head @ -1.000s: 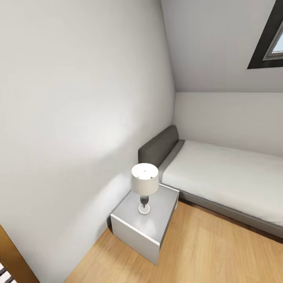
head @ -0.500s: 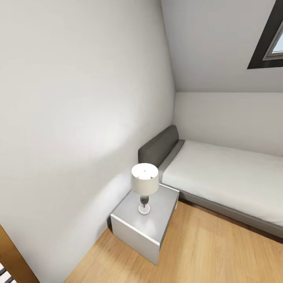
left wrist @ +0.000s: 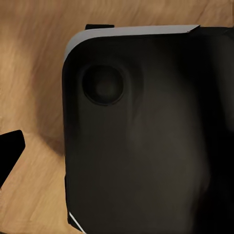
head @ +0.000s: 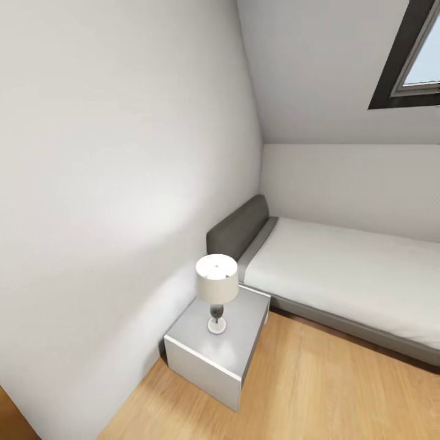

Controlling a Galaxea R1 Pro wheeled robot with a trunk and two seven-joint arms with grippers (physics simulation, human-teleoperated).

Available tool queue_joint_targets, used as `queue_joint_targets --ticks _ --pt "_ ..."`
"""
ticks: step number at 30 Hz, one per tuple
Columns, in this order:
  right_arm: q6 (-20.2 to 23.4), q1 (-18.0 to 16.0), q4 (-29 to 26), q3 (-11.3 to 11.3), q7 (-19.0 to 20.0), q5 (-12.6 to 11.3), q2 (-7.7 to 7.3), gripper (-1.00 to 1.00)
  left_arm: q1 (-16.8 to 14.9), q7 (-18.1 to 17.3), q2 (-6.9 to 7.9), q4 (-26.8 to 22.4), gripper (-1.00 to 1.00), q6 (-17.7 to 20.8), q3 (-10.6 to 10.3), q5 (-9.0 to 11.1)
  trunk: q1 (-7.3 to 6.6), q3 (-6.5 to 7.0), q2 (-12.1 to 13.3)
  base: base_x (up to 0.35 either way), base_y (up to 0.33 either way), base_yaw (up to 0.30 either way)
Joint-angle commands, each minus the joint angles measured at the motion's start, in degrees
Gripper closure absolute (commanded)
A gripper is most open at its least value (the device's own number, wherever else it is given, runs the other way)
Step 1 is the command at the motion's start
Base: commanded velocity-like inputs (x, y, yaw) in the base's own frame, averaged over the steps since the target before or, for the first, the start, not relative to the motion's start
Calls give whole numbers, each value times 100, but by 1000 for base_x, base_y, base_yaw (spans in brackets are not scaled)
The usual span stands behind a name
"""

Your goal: Attach the digital camera to the camera tripod in the bedroom.

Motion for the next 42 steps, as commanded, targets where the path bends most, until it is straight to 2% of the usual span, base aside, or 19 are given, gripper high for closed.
queue_joint_targets --ticks 1,11,30,37,38,42 --pt "-20 -4 6 1 -2 12 0 -100 2 -1 1 -4 -100 -11 6 28 0 -2 -3 0 0 -221" --pt "-28 -4 6 0 -2 8 -1 -100 2 -1 7 -2 -100 -10 2 444 0 26 -3 0 0 -228" --pt "30 -4 -53 -46 -11 8 10 -100 0 -8 22 -12 -100 -7 28 594 0 80 -3 0 0 -248" --pt "-5 -4 -79 -44 -18 18 8 -100 2 -9 29 -14 -100 -4 170 1028 0 100 -3 0 0 -281" --pt "-10 -4 -83 -41 -18 19 8 -100 2 -9 31 -14 -100 -7 190 1165 0 103 -3 0 0 -282" --pt "-26 -4 -87 -29 -22 20 6 -100 2 -10 32 -14 -100 -4 208 1382 0 114 -3 0 0 -282"
